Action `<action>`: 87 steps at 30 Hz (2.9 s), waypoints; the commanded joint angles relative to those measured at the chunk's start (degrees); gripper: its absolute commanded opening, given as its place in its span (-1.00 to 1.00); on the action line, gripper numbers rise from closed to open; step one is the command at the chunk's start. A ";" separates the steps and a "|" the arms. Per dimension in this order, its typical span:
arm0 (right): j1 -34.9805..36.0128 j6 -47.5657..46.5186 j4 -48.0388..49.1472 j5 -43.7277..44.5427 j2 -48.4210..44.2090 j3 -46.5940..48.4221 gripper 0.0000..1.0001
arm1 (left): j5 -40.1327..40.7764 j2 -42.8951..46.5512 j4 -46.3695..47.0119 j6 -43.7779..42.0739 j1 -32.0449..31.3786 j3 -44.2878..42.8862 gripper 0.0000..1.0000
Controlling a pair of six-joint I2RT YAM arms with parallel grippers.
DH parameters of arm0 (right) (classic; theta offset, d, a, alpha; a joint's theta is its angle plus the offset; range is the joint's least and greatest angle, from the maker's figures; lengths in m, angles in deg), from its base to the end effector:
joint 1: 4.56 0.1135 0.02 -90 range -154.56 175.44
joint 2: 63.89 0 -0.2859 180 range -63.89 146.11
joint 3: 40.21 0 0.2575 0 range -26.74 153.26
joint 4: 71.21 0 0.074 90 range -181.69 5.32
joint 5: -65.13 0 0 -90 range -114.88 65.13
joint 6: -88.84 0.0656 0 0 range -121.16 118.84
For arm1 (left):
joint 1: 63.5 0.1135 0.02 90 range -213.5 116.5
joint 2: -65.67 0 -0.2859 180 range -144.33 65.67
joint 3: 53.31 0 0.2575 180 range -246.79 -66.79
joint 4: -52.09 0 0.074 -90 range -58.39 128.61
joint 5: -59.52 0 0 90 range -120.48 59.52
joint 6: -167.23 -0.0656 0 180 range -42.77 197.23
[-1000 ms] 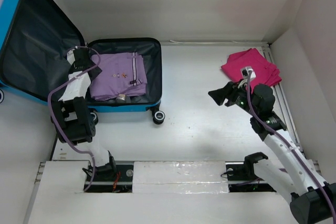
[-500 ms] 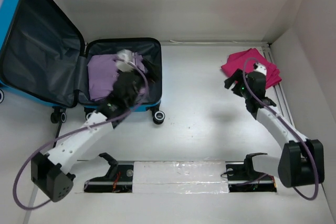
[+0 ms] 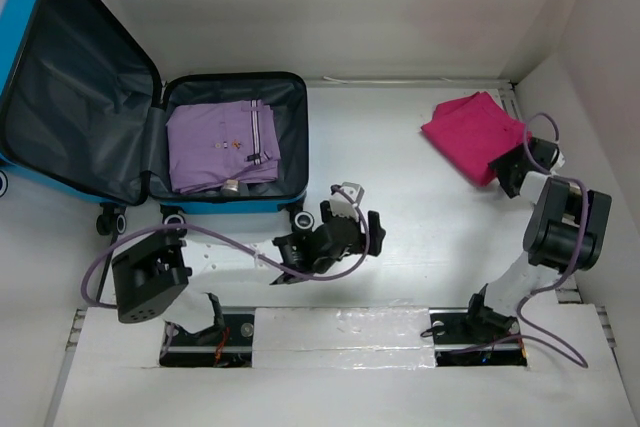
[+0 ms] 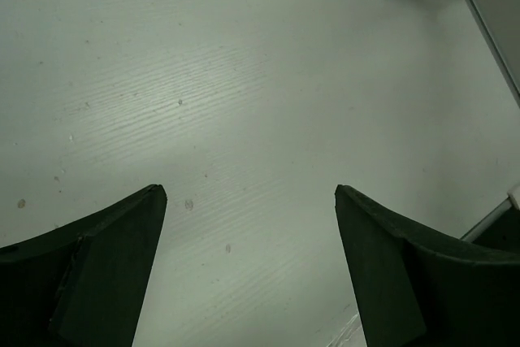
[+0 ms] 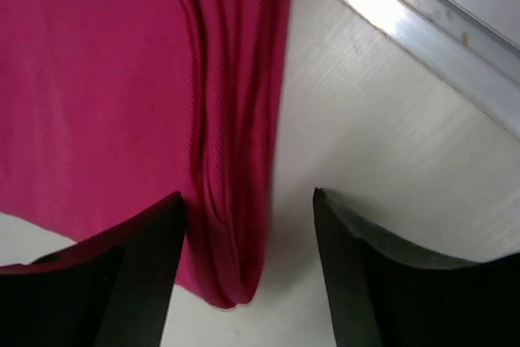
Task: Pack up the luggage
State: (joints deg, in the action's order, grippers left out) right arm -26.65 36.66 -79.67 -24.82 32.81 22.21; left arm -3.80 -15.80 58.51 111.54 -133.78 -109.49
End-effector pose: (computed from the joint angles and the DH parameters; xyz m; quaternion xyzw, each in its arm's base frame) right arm 0.3416 -0.1387 0.1577 0.4576 0.7937 0.0545 0.3971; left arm 0.1411 -0.3063 0.2433 0.1168 0.7943 -0.3330 0.4946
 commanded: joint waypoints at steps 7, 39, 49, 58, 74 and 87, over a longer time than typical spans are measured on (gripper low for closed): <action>-1.30 -5.91 -12.47 -6.47 8.49 16.59 -0.95 | -3.30 6.41 10.69 1.82 0.41 5.52 0.59; 18.39 -13.57 -17.85 -1.11 0.87 10.04 -1.00 | -16.91 -24.61 -9.53 12.01 15.52 -30.43 0.76; 26.92 -12.34 -8.89 -10.33 -15.22 -9.03 -1.00 | -17.98 -30.67 -9.61 14.56 20.01 -33.06 0.81; 27.45 -12.34 -9.94 -14.11 -29.54 -11.95 0.16 | -19.21 -37.70 -14.19 16.49 20.53 -38.86 0.63; 32.36 -8.20 -7.39 -14.73 -56.87 -13.45 0.13 | -23.95 -51.85 -13.84 29.68 21.06 -47.21 0.00; 37.29 -7.41 -1.60 -10.18 -60.41 -13.53 0.09 | -26.03 -35.96 -10.94 10.19 25.97 -46.94 -1.00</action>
State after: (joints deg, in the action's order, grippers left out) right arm 9.65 29.28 -86.36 -37.65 -28.28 7.66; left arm -28.81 -61.76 49.46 132.56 -111.10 -155.56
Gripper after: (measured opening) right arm 0.545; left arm 0.070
